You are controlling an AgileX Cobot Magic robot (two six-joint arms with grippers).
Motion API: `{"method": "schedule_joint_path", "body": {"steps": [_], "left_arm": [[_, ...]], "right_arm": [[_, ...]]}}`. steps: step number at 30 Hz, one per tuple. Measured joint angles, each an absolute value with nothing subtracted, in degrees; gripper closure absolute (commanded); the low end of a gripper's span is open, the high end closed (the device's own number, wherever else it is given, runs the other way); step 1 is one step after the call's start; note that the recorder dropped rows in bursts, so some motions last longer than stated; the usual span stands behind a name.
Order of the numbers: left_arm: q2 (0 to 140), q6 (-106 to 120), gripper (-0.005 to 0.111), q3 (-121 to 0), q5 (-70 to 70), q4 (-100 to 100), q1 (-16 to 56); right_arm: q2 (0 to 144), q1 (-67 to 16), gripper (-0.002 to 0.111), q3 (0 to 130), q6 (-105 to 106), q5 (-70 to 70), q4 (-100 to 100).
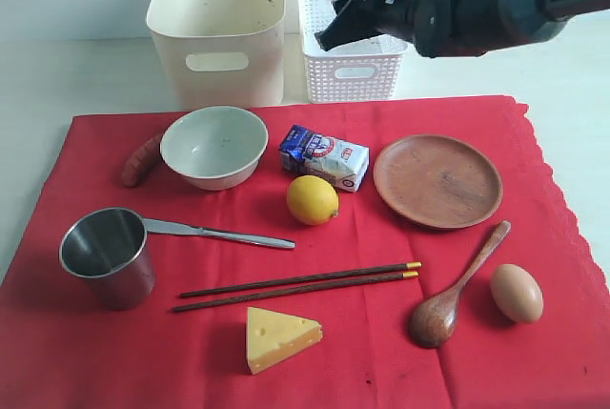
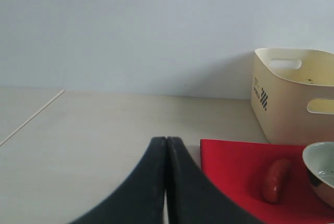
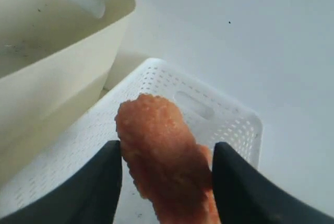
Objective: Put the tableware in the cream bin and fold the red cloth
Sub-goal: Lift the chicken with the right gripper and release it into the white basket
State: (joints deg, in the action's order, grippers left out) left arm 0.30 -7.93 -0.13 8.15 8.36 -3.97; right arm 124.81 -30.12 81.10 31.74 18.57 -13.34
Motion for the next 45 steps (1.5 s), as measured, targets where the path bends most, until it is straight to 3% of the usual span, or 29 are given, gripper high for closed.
{"method": "schedule_joint_path", "body": {"steps": [8,20,29,34,45], "left_arm": [[0.3,-7.9,0.106,-0.1,8.2,8.4,-4.0],[0.3,-7.9,0.106,-0.1,8.2,8.4,-4.0],[0.3,-7.9,0.106,-0.1,8.2,8.4,-4.0],[0.3,-7.9,0.106,-0.1,8.2,8.4,-4.0],[0.3,-7.9,0.106,-0.1,8.2,8.4,-4.0]], "right_arm": [[129.3,-30.1,0.105,81.1,31.7,24.5,-13.5],[130.2,-30.1,0.063,81.1,31.7,26.1,-17.1],[130.2,-30.1,0.061,81.1,31.7,26.2,-17.2],[130.2,-30.1,0.034,81.1,31.7,26.3,-17.2],[125.9,-30.1,0.033,81.1,31.8,22.3,-18.2]]}}
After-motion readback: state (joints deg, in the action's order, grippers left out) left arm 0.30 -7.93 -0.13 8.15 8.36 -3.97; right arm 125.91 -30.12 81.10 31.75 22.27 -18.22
